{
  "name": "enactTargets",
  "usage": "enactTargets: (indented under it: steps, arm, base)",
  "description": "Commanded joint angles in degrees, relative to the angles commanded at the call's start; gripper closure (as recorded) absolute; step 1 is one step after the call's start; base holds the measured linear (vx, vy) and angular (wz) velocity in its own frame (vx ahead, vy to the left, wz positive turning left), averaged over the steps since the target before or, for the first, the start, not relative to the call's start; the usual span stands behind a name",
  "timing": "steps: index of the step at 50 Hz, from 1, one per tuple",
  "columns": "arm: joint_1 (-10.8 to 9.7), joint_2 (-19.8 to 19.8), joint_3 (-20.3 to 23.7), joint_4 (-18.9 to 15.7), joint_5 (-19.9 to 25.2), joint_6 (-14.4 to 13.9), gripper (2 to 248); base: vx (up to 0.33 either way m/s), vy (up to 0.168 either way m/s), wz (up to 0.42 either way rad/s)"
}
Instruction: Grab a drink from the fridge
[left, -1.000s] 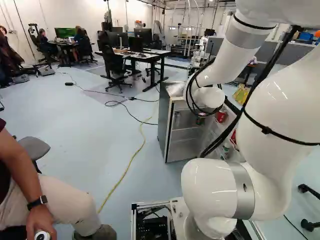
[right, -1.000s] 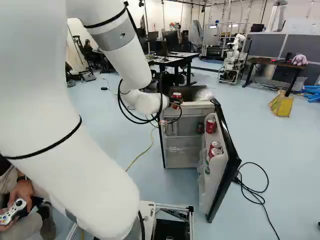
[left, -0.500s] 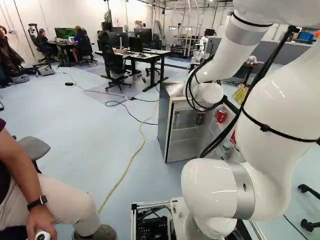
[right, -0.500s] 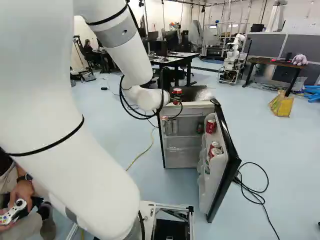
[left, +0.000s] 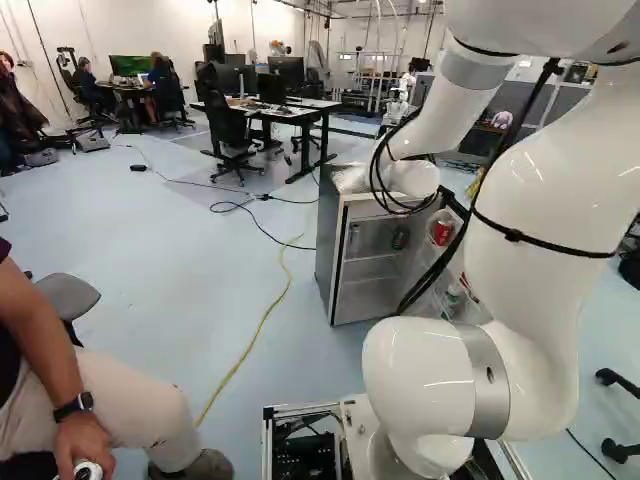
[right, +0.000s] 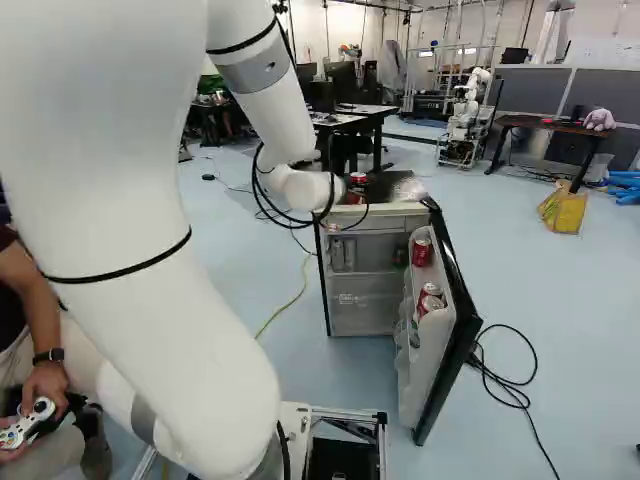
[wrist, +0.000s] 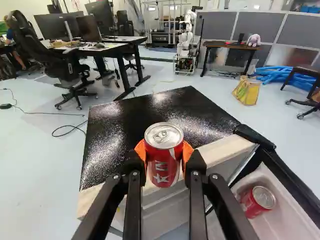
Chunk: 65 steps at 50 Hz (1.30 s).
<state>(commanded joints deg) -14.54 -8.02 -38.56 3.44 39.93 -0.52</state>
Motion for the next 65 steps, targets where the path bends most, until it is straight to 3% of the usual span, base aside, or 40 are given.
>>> enactTargets:
  steps: [38, 65]
  arm:
    - [2.3, -10.4, -11.0, 0.0, 0.0, 0.0, 161]
    - [2.5, -13.1, -11.9, 0.0, 0.0, 0.0, 161]
  base:
    - [0.000, 0.000, 0.000]
    - [0.000, 0.000, 0.000]
